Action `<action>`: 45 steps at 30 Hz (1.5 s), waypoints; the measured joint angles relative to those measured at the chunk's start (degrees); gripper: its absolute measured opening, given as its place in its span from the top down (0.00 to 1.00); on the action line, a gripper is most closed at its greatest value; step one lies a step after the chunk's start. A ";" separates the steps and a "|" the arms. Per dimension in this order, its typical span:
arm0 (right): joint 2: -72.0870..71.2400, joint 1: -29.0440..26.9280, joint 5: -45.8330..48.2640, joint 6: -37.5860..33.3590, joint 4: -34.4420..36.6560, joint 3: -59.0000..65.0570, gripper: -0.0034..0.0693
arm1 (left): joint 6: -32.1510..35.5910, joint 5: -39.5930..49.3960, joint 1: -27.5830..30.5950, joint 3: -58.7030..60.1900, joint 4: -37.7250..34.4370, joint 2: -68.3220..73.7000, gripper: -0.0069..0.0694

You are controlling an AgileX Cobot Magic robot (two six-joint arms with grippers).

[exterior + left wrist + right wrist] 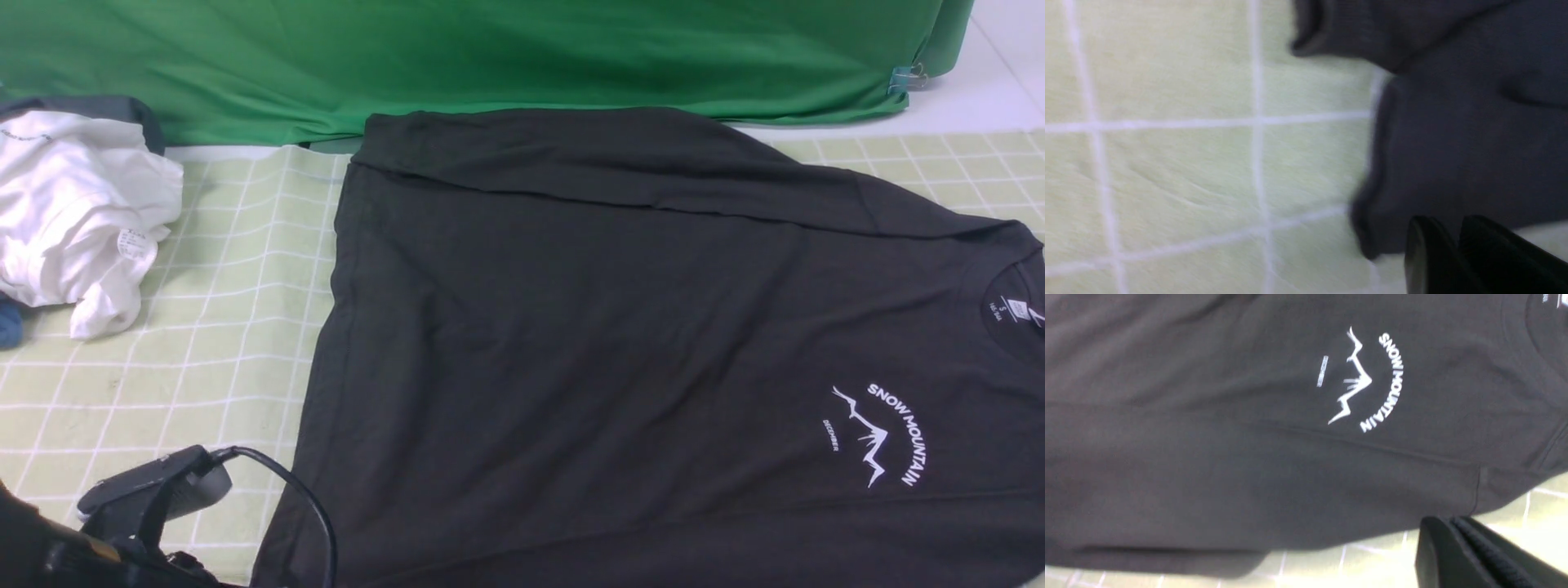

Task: Fold a long-sleeved shirt over a green coffee tablecloth.
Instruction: 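Grasp the left edge of the dark T-shirt lying flat on the table, then fold the left side of the black T-shirt inward over its body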

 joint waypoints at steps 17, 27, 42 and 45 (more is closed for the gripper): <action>0.31 0.00 -6.95 -0.06 0.00 0.13 0.85 | -6.20 -8.57 -1.66 1.64 -0.91 6.70 0.48; 0.31 0.00 -7.64 -0.06 0.06 0.17 0.79 | -0.30 -9.48 -1.66 1.13 -7.26 12.11 0.49; 0.31 0.00 -8.10 -0.01 0.11 0.97 0.73 | 2.11 -3.21 -1.66 -3.56 -8.02 9.51 0.89; 0.31 0.00 -8.16 -0.01 0.11 1.01 0.72 | 1.31 -0.30 -1.66 -7.72 -6.88 5.40 0.89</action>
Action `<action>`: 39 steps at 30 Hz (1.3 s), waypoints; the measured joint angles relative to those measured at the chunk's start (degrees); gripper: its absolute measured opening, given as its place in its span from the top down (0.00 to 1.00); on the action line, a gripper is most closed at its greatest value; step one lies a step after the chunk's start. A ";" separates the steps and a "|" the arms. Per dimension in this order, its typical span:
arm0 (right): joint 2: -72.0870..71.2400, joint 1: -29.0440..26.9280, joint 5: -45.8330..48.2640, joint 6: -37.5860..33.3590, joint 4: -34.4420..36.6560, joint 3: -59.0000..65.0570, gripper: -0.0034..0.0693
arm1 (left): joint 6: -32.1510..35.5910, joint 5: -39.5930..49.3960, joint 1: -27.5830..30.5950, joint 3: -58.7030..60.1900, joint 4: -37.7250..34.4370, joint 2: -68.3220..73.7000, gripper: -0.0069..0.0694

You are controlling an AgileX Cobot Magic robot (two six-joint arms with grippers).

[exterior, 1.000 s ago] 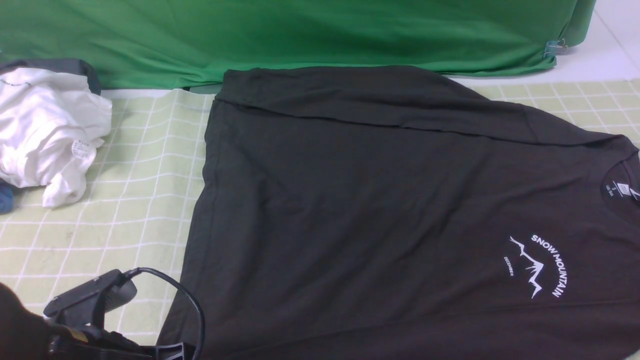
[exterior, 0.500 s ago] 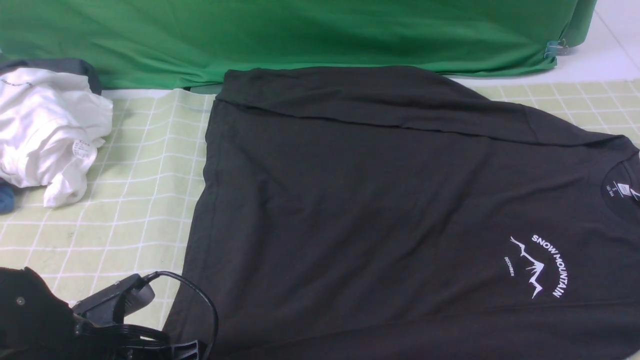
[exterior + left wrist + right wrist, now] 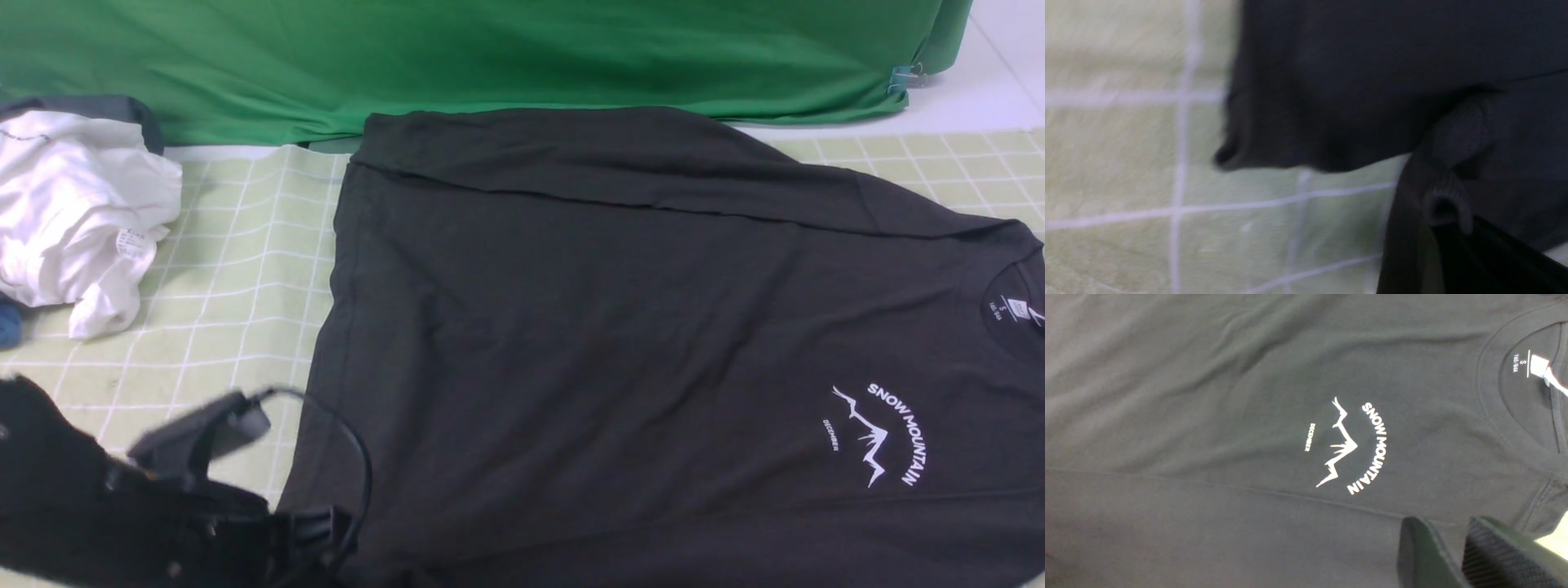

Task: Fold a long-sleeved shirt over a green coffee tablecloth.
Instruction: 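Fold the left side of the black T-shirt inward over its body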

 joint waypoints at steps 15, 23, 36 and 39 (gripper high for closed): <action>0.00 0.00 -0.34 0.00 0.00 0.00 0.69 | -5.68 -1.27 0.00 -33.35 12.52 -1.19 0.89; 0.00 0.00 -0.13 0.00 0.00 0.00 0.67 | -8.95 -3.16 0.00 -42.42 19.30 18.36 0.89; 0.00 0.00 0.08 0.00 0.00 0.01 0.64 | -16.60 -7.74 0.71 -54.45 31.57 38.30 0.89; 0.00 0.00 0.08 0.00 0.00 0.10 0.63 | -20.37 -6.38 2.65 -56.53 32.00 40.06 0.88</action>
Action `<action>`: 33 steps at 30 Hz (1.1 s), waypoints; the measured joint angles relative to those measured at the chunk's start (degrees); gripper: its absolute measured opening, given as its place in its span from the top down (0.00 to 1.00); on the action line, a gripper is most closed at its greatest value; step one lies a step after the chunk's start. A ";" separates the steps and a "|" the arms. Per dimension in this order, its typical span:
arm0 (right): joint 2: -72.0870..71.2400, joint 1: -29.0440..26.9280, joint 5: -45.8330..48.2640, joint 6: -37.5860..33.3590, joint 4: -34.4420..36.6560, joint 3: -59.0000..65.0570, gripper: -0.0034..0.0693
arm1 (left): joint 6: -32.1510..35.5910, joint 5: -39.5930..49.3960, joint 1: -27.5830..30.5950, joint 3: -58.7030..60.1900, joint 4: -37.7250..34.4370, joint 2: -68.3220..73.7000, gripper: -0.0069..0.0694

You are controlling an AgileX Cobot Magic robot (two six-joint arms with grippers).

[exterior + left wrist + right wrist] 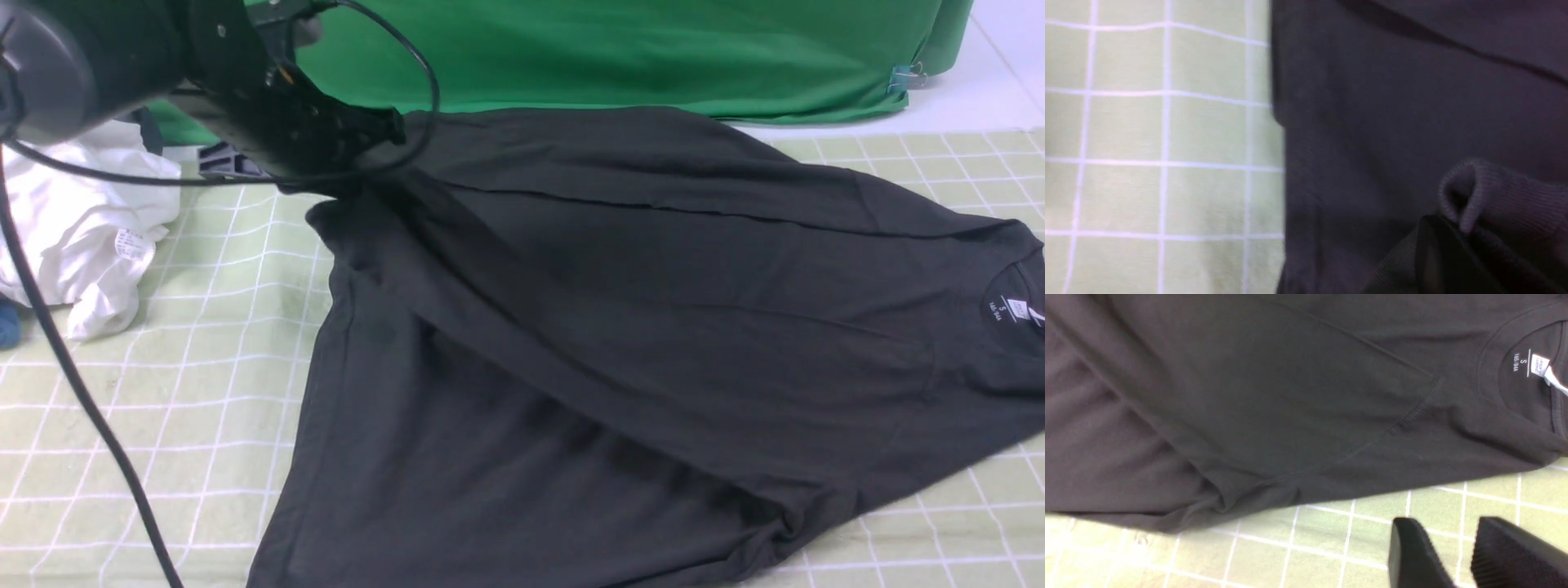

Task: Fold a long-sleeved shirt over a green coffee tablecloth.
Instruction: 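Fold the left side of the black T-shirt inward over its body, then grab the top left corner of the dark shirt with the left gripper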

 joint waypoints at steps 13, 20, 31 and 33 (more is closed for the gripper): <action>0.00 0.00 0.00 0.00 0.00 0.07 0.63 | -2.61 2.96 5.21 -4.88 -2.40 1.21 0.58; 0.00 0.00 -0.49 0.00 0.00 0.09 0.63 | 3.71 5.23 6.27 -19.84 -15.51 8.85 0.48; 0.00 0.00 -0.31 0.12 0.00 0.09 0.62 | 1.23 10.06 6.27 -30.62 -24.56 25.27 0.52; 0.00 0.00 -0.19 0.19 0.00 0.09 0.63 | -0.36 6.78 6.27 -30.81 -26.89 27.39 0.52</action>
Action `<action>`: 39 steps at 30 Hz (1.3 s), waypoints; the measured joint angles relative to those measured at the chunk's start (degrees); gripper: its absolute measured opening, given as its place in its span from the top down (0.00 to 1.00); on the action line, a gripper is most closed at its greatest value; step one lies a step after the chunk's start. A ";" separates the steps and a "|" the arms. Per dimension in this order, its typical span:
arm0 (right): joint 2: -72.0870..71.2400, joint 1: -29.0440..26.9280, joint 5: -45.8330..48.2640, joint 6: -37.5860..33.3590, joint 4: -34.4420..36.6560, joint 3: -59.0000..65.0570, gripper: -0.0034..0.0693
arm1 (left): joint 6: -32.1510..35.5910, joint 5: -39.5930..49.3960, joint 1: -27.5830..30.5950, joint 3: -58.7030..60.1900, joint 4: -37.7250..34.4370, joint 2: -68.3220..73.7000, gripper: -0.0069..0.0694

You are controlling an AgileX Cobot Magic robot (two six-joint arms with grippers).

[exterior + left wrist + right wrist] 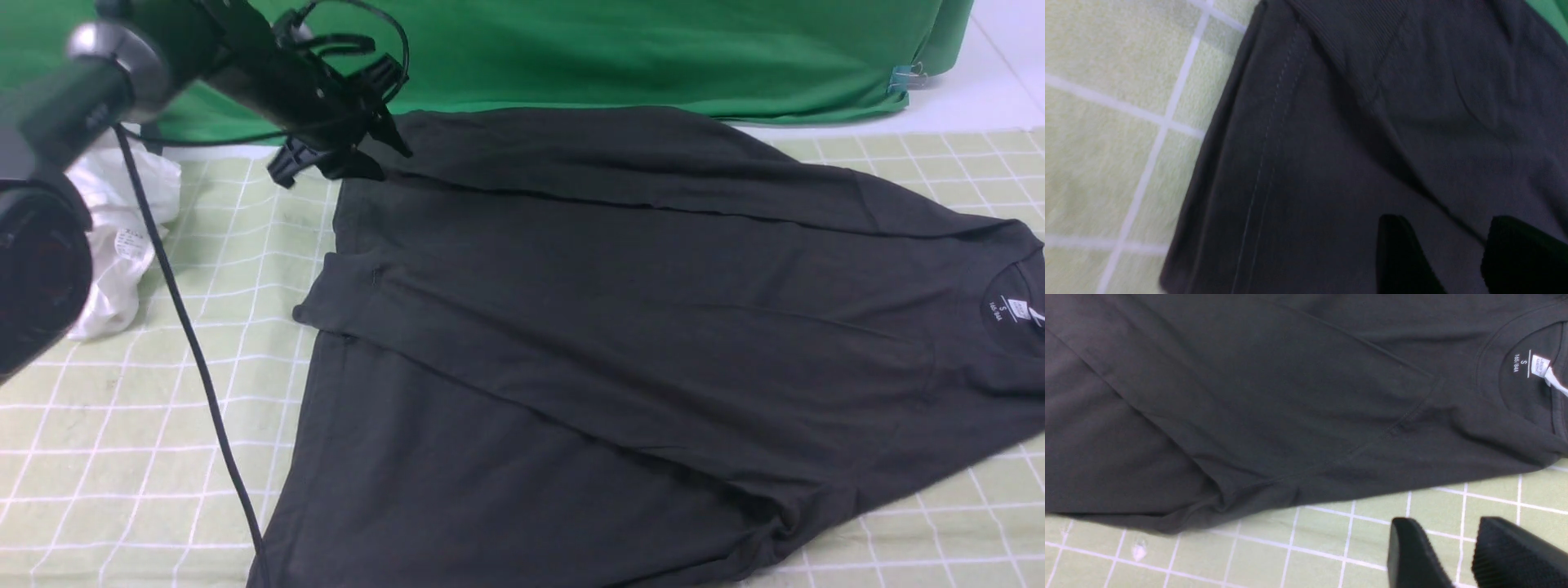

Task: Fold a long-sleeved shirt over a green coffee tablecloth.
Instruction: 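Grab the top left corner of the dark shirt with the left gripper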

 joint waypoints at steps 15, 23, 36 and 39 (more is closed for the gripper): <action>0.00 0.00 -0.03 1.36 0.00 0.00 0.63 | -7.35 -16.16 0.17 -0.33 -5.78 6.89 0.53; 0.00 0.00 -0.03 1.36 0.00 0.00 0.63 | -7.46 -21.64 0.12 -0.33 -7.03 7.29 0.53; 0.00 0.00 -0.74 1.36 0.00 0.00 0.63 | -7.34 -18.76 0.12 -0.33 -7.60 7.40 0.88; 0.00 0.00 -0.74 1.36 0.00 0.00 0.63 | -5.87 -16.47 0.12 -0.33 -7.80 6.66 0.88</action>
